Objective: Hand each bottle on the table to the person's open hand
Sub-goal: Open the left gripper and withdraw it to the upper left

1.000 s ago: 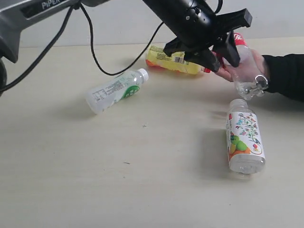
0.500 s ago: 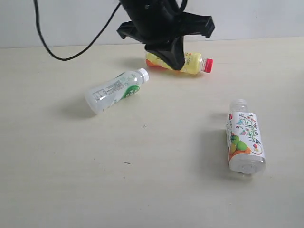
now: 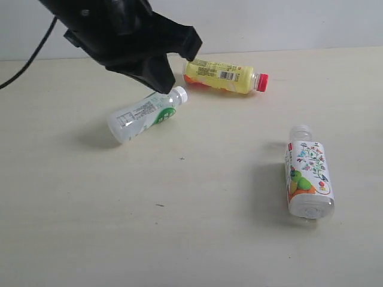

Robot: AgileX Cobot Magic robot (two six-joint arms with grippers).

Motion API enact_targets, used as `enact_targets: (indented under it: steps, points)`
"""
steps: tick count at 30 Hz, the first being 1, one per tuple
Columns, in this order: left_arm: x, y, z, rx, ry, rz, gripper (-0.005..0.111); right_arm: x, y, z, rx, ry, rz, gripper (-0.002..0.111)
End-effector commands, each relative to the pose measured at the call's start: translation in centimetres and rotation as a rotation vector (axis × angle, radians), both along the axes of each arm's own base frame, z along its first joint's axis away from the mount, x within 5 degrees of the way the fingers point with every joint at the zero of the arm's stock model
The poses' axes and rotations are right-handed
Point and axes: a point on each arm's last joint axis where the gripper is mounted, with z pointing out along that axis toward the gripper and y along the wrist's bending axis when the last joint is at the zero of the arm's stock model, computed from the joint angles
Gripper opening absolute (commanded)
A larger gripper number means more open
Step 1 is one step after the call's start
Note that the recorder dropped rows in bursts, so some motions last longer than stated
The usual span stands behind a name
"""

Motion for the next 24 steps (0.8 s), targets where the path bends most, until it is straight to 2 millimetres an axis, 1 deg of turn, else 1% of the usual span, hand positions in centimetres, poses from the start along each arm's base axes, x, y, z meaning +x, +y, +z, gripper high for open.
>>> enact_targets:
  steps: [1,3,7,11,12,15,16,17,18,19,20,21,22,24]
  points:
    - [-1.6,1.8,1.4,-0.024,-0.095,0.008,0.001,0.0,0.0,0.0,-0.003,-0.011,-0.004,0.000]
    - [-1.6,2.6,1.8,0.013,-0.177,0.003,0.001,0.0,0.0,0.0,-0.003,-0.011,-0.004,0.000]
    - [-0.5,3.5,1.7,0.152,-0.309,-0.003,0.001,0.0,0.0,0.0,-0.003,-0.011,-0.004,0.000]
    - [1.3,3.7,0.6,0.298,-0.406,-0.021,0.000,0.0,0.0,0.0,-0.003,-0.011,-0.004,0.000]
    - [2.2,3.6,-0.1,0.359,-0.447,-0.033,0.000,0.0,0.0,0.0,-0.003,-0.011,-0.004,0.000]
    - [3.6,3.3,-1.1,0.415,-0.500,-0.020,0.000,0.0,0.0,0.0,-0.003,-0.011,-0.004,0.000]
    - [4.7,3.4,-1.6,0.419,-0.524,-0.001,0.000,0.0,0.0,0.0,-0.003,-0.011,-0.004,0.000]
    - [5.2,3.4,-1.8,0.415,-0.530,0.006,0.000,0.0,0.0,0.0,-0.003,-0.011,-0.004,0.000]
    - [6.6,3.9,-2.0,0.408,-0.533,0.037,0.000,0.0,0.0,0.0,-0.003,-0.011,-0.004,0.000]
    - [7.2,4.3,-2.1,0.400,-0.522,0.061,0.000,0.0,0.0,0.0,-0.003,-0.011,-0.004,0.000]
    - [8.2,5.0,-1.9,0.369,-0.498,0.112,0.000,0.0,0.0,0.0,-0.003,-0.011,-0.004,0.000]
    - [9.0,5.6,-2.2,0.353,-0.464,0.138,0.000,0.0,0.0,0.0,-0.003,-0.011,-0.004,0.000]
    - [9.8,6.2,-2.4,0.342,-0.422,0.149,0.000,0.0,0.0,0.0,-0.003,-0.011,-0.004,0.000]
    - [10.6,6.8,-3.1,0.335,-0.356,0.095,0.000,0.0,0.0,0.0,-0.003,-0.011,-0.004,0.000]
